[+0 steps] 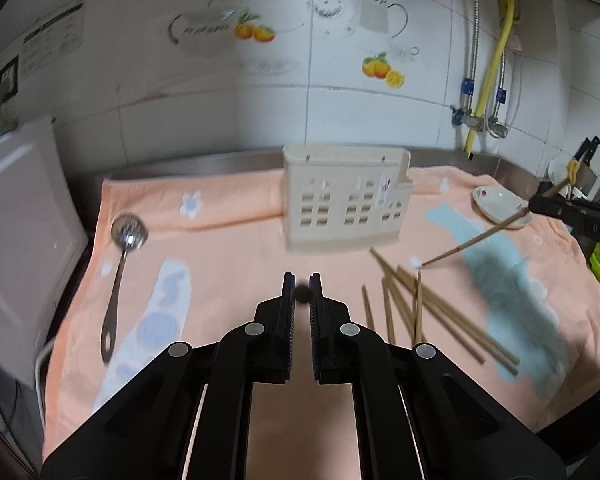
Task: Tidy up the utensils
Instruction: 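Lift the chopsticks with both tools and carry them to the beige holder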
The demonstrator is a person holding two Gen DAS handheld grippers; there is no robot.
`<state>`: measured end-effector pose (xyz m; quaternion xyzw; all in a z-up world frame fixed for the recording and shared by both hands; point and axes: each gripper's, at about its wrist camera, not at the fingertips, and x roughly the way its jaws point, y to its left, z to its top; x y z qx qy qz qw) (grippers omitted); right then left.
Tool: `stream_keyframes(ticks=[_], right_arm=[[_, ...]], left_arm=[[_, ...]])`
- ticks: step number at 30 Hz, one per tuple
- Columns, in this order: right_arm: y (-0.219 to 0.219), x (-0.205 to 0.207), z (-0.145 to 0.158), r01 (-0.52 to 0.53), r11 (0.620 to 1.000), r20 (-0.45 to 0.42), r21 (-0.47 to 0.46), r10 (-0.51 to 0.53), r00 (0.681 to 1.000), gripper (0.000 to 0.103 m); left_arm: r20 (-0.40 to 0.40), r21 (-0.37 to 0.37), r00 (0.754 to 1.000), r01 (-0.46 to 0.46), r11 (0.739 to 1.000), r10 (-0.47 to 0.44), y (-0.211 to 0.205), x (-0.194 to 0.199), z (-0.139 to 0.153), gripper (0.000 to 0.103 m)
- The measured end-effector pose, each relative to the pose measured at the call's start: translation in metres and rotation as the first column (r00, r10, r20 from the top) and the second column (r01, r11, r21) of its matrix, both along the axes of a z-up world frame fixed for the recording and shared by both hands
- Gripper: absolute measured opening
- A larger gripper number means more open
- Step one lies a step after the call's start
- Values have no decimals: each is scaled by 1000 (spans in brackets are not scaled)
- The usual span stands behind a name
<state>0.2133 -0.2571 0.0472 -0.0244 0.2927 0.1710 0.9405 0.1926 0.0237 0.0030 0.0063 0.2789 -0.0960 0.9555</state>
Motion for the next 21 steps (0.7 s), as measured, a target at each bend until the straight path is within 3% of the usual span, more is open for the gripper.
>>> stream_keyframes(ticks=[11, 21], right_arm=[[8, 57, 84, -24, 1000, 73, -17, 25, 997, 7], [23, 104, 79, -29, 998, 19, -60, 31, 999, 7]], left_arm=[[88, 75, 993, 69, 995, -76, -31, 55, 64, 5], [261, 75, 961, 79, 994, -96, -54, 90, 139, 5]])
